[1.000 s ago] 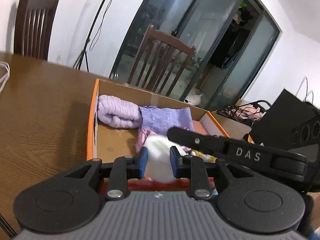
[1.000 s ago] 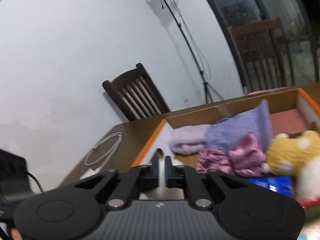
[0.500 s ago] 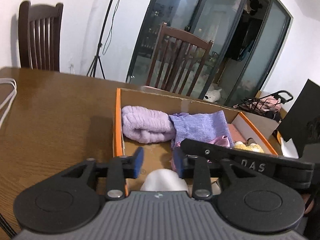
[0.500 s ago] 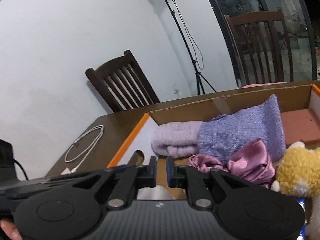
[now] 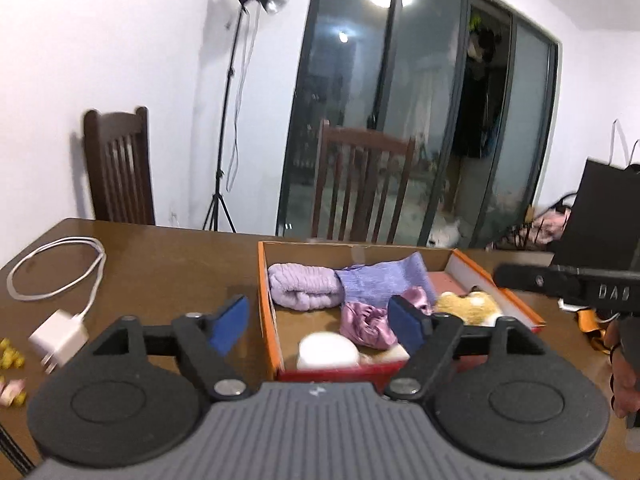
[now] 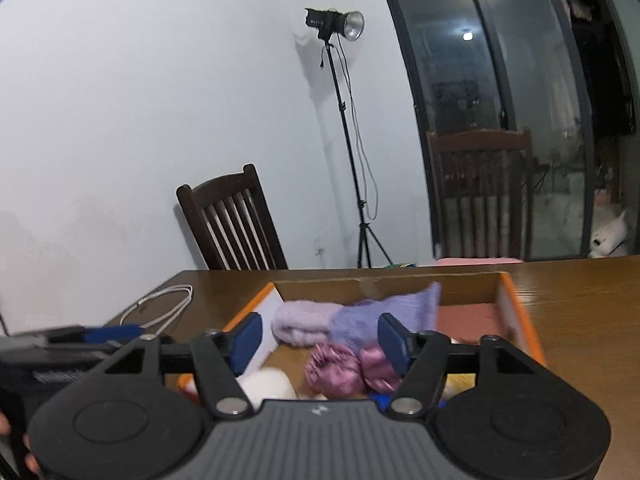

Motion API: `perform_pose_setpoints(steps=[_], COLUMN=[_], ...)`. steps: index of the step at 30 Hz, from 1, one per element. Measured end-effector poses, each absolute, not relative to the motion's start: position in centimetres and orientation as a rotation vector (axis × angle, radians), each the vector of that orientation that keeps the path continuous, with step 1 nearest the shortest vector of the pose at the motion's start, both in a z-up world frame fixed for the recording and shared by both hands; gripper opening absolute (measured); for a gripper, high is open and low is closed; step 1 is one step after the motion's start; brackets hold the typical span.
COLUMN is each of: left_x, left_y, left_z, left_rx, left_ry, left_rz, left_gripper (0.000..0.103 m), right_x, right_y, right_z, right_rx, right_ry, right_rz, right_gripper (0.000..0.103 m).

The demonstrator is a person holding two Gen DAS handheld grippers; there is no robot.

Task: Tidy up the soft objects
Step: 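Move both grippers back over the table toward the fuzzy blue plush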

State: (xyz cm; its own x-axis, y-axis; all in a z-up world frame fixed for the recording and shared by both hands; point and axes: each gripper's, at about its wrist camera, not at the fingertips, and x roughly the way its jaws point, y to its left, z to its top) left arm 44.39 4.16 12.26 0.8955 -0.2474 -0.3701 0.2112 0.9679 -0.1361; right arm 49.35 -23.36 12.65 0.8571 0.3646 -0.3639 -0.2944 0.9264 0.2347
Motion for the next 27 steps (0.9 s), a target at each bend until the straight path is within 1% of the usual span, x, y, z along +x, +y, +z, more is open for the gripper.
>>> perform_pose_setpoints(steps=[2,4,6,10,14,18,27], left_x=[41.5,38.3,35.5,30.1,26.7,25.9,27.2], left_y=[4.0,3.5,2.8,1.8,1.1,0.0,-2.1], left_z=[12.4,12.4,11.8,9.8,8.3,7.8,7.1], left_rx=[-0.088,-0.074,-0.068,-0.076,-0.097,-0.078,-0.042], left_ry=[0.375,0.356,0.352,0.391,0.45,0.458,0.48], left_rz=[-0.237,-0.22,-0.21,-0.235,-0.267,-0.254,-0.273], left_gripper=[0.083,0.092,0.095,0.097,0.097,0.097,0.097], right_x=[46.7,43.5,40.7,35.5,31.4,29.2,29.2], right_y=[-24.3,-24.9,-25.3,-26.0,-26.6,-26.6,-27.9], right_z=[12.6,12.0,11.3,8.9,7.1,6.5,6.4], right_rx=[0.148,0.119,0.103,0.122,0.171,0.147,0.191], right_ry=[0.41,0.414,0.42,0.484,0.536,0.542,0.511], right_rz=[0.335,0.33,0.329,0.348,0.379,0.394,0.38], right_gripper=[0.067,0.072,0.073,0.074,0.075,0.076,0.075])
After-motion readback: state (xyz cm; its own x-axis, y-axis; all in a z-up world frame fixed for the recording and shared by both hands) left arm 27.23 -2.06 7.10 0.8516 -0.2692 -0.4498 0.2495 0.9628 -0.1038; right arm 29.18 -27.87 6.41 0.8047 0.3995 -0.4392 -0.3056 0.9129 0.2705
